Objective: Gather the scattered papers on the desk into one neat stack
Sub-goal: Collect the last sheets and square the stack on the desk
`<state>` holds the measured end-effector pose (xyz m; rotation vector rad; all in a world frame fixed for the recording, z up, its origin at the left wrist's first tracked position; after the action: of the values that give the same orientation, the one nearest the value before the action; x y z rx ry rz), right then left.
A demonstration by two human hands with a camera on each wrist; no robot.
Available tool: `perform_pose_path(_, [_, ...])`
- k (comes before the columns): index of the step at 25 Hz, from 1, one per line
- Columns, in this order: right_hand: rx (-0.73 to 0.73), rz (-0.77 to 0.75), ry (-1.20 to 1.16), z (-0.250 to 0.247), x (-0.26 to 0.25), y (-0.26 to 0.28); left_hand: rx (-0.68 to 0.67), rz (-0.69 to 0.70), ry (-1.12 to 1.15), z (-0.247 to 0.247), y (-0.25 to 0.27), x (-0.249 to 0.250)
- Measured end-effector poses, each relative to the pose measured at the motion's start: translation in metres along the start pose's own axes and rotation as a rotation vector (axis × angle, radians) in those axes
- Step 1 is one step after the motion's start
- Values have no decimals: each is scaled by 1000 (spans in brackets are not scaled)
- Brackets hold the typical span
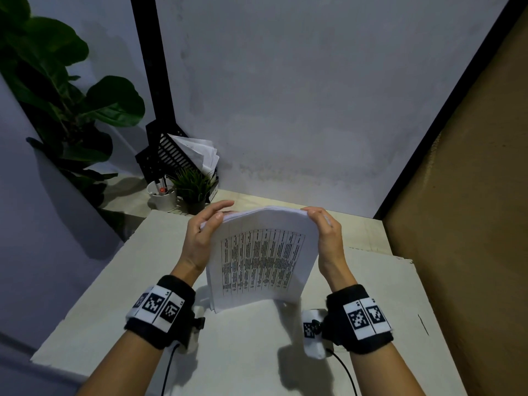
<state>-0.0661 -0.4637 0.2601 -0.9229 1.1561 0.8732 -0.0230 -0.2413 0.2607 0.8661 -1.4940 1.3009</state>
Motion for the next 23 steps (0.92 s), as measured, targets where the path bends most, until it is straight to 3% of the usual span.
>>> perform_pose_path(3, [-72, 18, 14, -5, 2, -2, 19, 10, -3, -1, 0, 4])
perform_pose_path(6, [-206, 111, 14, -12, 23, 4, -81, -24, -11, -5, 4, -7])
perform_pose_path(8, [-212, 164, 100, -10, 36, 9, -72, -154, -51, -3, 10, -21])
perform_pose_path(10, [-154, 154, 149, -5, 34, 11, 39, -293, -26, -7, 13, -25])
perform_pose_path(12, [-131, 90, 111, -4, 20, 10, 109, -251, -5, -12, 8, -11])
perform_pose_path(16, [-200, 20, 29, -5, 3, 10, -142, -12, -46, -13, 4, 19])
perform_pose_path(21, [-191, 36, 132, -2, 1, 16, -113, -78, -146, -13, 7, 1])
perform_pose_path(23, [-148, -15, 314, -1, -15, 13, -87, -79, -179, -14, 6, -3])
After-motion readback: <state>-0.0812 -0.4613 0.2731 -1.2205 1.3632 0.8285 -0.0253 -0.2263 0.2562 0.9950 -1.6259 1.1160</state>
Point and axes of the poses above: each hand's wrist, its own y-axis away from the middle knuckle, its own z-axis out of the palm, x = y × z, the point moved 5 cm from there along -y, towards the middle knuckle, and after that the axes turned 3 degrees about -y, right-handed, at the moved point
